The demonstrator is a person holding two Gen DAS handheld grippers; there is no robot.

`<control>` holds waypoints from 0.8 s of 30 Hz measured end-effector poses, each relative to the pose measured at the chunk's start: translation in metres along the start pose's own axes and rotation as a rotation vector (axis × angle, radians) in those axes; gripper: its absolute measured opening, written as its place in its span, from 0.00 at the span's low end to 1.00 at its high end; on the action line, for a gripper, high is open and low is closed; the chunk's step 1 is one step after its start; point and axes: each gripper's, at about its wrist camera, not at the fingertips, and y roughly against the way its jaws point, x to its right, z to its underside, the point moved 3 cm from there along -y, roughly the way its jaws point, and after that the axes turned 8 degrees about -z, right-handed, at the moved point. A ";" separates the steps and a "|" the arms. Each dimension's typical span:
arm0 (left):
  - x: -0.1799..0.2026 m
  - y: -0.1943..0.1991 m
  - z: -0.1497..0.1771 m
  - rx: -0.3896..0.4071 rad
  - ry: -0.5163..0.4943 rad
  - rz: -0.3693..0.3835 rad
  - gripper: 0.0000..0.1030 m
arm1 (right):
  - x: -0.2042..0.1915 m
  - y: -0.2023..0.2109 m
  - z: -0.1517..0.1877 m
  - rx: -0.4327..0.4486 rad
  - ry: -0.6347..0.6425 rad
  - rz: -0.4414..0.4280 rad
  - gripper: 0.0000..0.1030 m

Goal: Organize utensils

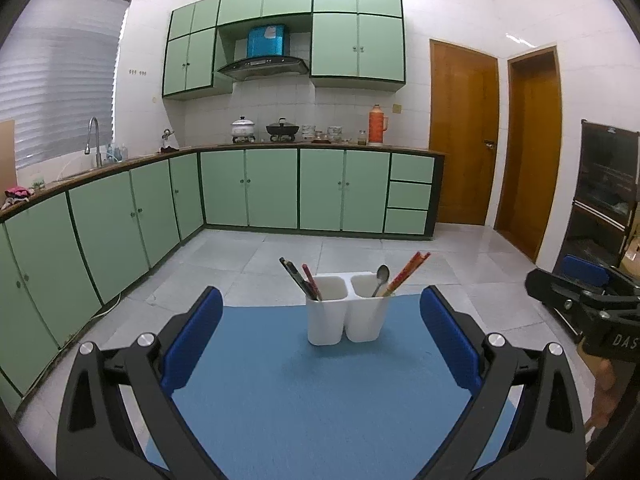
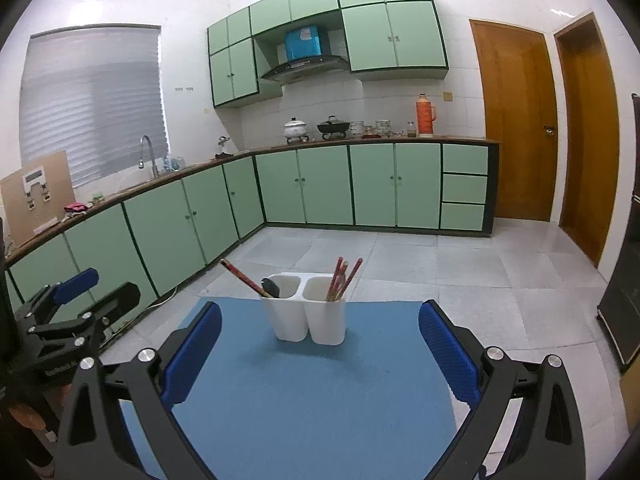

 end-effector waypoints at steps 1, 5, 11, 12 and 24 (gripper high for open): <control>0.000 0.003 0.001 0.002 -0.001 0.000 0.93 | -0.002 0.003 0.001 0.002 0.002 -0.002 0.94; 0.004 0.014 0.002 0.013 -0.001 0.006 0.93 | -0.010 0.012 0.002 0.009 0.021 -0.005 0.94; 0.007 0.025 0.001 0.026 0.000 0.011 0.93 | -0.018 0.022 0.000 0.024 0.029 -0.015 0.94; 0.007 0.027 0.002 0.025 0.000 0.013 0.93 | -0.019 0.024 0.001 0.025 0.031 -0.015 0.94; 0.006 0.029 0.002 0.009 0.016 0.005 0.93 | -0.023 0.025 0.009 0.022 0.040 -0.014 0.94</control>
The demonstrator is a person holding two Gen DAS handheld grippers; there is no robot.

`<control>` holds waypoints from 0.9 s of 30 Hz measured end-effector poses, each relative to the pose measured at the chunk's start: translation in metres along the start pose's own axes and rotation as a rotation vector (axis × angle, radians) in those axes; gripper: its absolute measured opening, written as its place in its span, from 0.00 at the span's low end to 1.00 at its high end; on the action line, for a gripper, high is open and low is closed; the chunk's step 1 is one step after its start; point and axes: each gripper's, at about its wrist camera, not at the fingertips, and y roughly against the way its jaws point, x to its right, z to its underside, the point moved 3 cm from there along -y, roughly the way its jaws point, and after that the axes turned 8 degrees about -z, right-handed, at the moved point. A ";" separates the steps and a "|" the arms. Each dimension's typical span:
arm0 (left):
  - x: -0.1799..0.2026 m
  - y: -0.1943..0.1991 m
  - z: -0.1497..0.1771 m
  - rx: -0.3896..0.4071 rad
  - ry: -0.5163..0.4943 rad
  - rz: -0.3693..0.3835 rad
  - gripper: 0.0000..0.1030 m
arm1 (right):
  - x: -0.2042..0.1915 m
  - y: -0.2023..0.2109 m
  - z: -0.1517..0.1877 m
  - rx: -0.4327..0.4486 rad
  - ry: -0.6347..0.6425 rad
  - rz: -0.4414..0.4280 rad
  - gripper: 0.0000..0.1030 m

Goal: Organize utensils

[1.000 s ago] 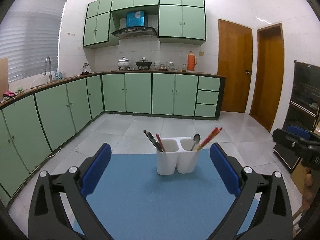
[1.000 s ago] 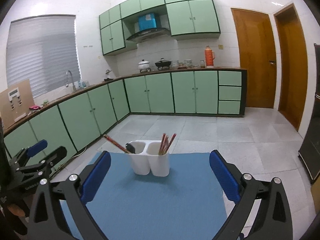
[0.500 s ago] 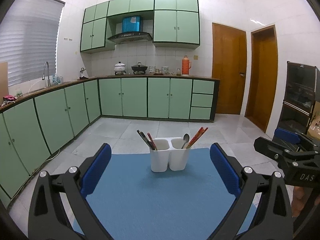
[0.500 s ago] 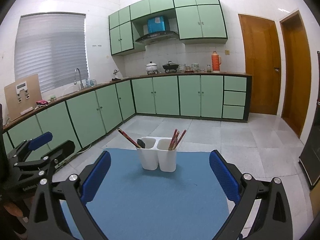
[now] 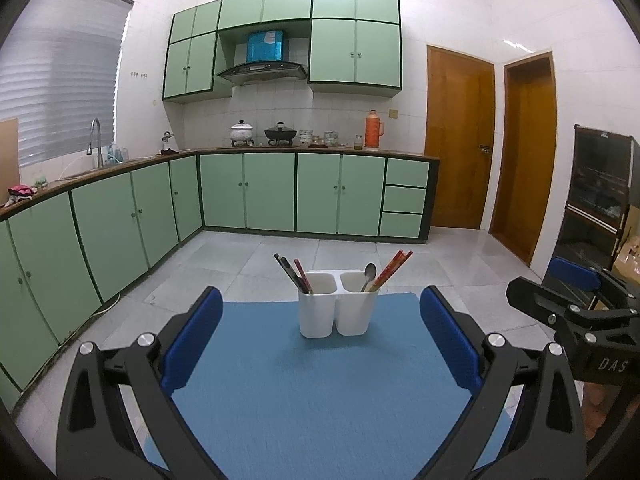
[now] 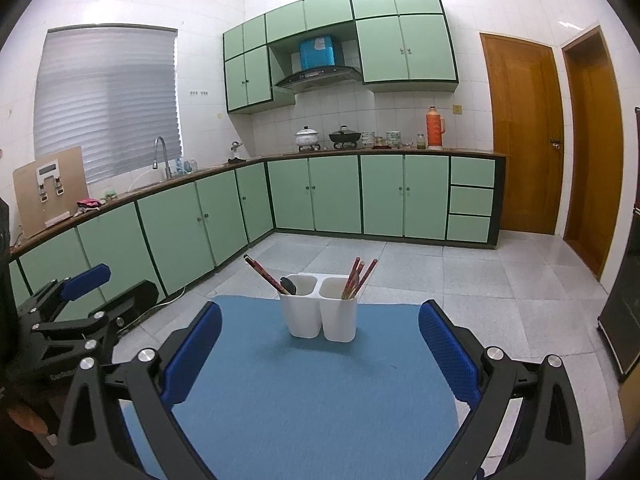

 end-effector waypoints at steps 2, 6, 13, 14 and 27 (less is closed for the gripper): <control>0.001 -0.002 -0.001 -0.003 -0.005 -0.002 0.93 | 0.000 0.000 0.001 -0.003 -0.004 -0.003 0.94; 0.002 -0.003 0.001 -0.006 -0.007 -0.003 0.93 | -0.001 0.000 0.000 -0.006 -0.003 -0.006 0.94; 0.002 -0.002 0.002 -0.006 -0.006 -0.002 0.93 | -0.002 0.001 0.000 -0.007 -0.005 -0.006 0.94; 0.002 -0.002 0.002 -0.005 -0.006 -0.002 0.93 | -0.002 0.001 -0.001 -0.007 -0.003 -0.006 0.94; -0.003 -0.002 0.005 -0.007 -0.008 -0.002 0.93 | -0.003 -0.004 0.000 -0.012 -0.002 -0.006 0.94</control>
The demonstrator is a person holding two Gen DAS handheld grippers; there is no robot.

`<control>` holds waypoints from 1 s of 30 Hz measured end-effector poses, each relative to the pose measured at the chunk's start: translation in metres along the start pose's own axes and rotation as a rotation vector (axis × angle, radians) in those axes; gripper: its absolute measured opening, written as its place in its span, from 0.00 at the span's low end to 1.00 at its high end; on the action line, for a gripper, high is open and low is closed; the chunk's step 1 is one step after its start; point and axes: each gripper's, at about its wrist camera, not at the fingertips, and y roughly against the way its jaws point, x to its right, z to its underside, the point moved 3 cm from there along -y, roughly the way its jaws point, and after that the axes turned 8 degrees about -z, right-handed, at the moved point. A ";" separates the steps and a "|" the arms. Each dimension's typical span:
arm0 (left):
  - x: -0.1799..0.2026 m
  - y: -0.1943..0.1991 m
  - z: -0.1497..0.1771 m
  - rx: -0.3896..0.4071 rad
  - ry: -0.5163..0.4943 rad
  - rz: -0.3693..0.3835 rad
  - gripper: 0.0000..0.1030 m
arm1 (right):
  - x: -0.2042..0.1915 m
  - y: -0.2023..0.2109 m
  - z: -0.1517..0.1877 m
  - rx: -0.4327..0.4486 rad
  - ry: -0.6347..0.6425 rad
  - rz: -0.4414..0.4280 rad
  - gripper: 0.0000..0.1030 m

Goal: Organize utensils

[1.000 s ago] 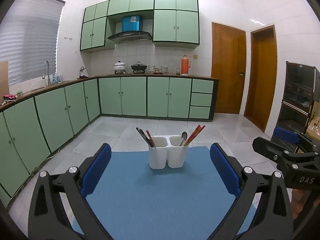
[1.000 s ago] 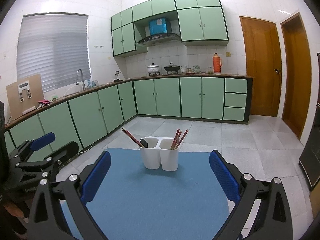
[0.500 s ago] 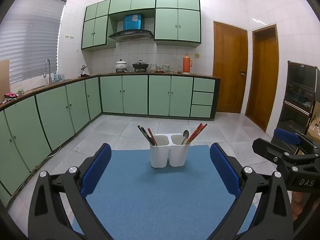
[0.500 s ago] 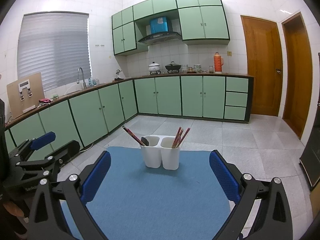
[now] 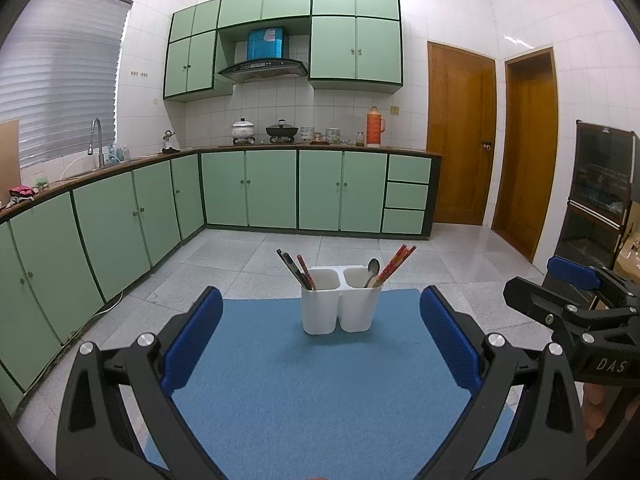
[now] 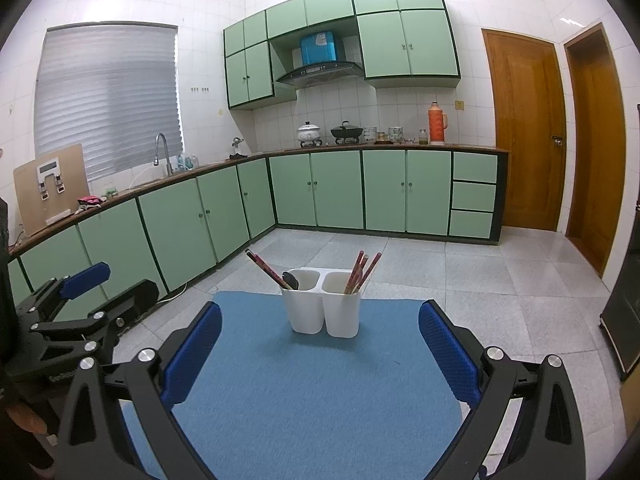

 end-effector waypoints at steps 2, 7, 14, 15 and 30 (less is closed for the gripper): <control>0.000 0.000 0.001 0.000 0.000 0.000 0.93 | 0.000 0.000 0.000 -0.001 0.000 -0.001 0.94; -0.002 0.000 0.001 0.000 -0.001 -0.002 0.93 | -0.001 -0.001 0.001 0.000 -0.001 0.000 0.94; -0.002 0.000 0.001 0.001 -0.002 -0.002 0.93 | -0.002 -0.001 0.001 -0.001 0.000 0.000 0.94; -0.002 0.000 0.001 0.000 -0.001 -0.002 0.93 | -0.002 -0.001 0.001 0.000 0.000 0.000 0.94; -0.003 0.000 0.002 -0.001 -0.001 -0.002 0.93 | -0.002 -0.002 0.001 -0.002 -0.001 0.000 0.94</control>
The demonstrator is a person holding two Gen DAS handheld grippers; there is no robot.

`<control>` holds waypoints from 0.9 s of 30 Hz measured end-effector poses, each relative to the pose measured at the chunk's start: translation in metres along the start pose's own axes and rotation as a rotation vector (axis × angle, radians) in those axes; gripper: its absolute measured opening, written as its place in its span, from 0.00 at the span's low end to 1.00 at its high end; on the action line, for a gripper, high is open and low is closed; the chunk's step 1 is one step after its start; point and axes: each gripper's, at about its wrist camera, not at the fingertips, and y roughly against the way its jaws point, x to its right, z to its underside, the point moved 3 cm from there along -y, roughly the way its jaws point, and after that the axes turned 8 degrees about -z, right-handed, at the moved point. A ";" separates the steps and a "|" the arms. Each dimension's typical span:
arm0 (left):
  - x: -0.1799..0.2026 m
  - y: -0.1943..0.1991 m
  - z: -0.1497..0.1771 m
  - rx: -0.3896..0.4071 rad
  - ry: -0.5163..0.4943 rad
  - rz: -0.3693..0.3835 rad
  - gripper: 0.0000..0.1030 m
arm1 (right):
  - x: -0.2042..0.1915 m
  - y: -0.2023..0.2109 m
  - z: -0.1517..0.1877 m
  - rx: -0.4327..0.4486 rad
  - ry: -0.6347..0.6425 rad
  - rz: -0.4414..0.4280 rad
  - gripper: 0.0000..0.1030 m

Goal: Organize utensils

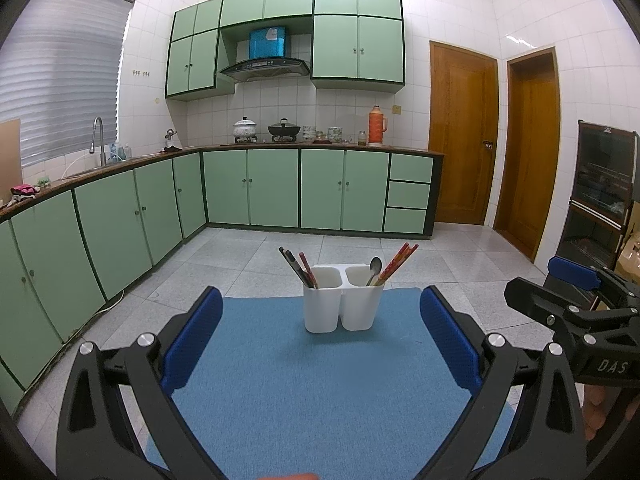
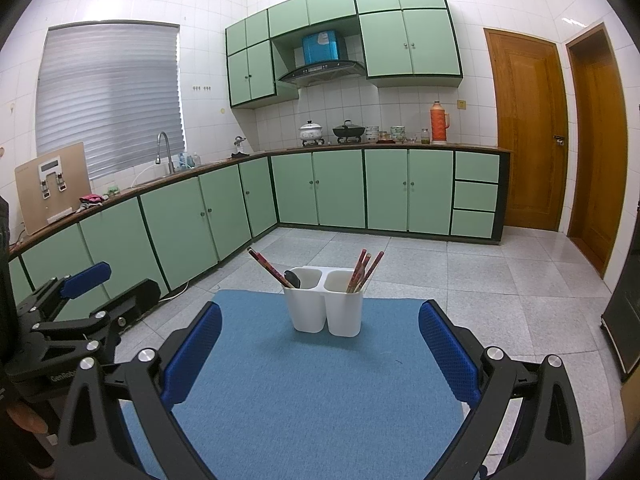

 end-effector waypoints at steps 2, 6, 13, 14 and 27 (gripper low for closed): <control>-0.001 0.000 0.001 0.000 0.000 0.000 0.93 | 0.000 0.000 0.000 0.000 0.000 0.000 0.94; -0.001 0.000 0.001 0.000 0.001 -0.001 0.93 | 0.000 0.001 -0.001 0.000 0.001 0.000 0.94; -0.006 0.000 0.004 -0.001 0.004 -0.003 0.93 | 0.000 0.001 -0.001 0.000 0.001 0.000 0.94; -0.006 0.000 0.004 -0.001 0.004 -0.003 0.93 | 0.000 0.001 -0.001 0.000 0.001 0.000 0.94; -0.006 0.000 0.004 -0.002 0.004 -0.002 0.93 | 0.000 0.000 0.000 -0.002 0.001 0.000 0.94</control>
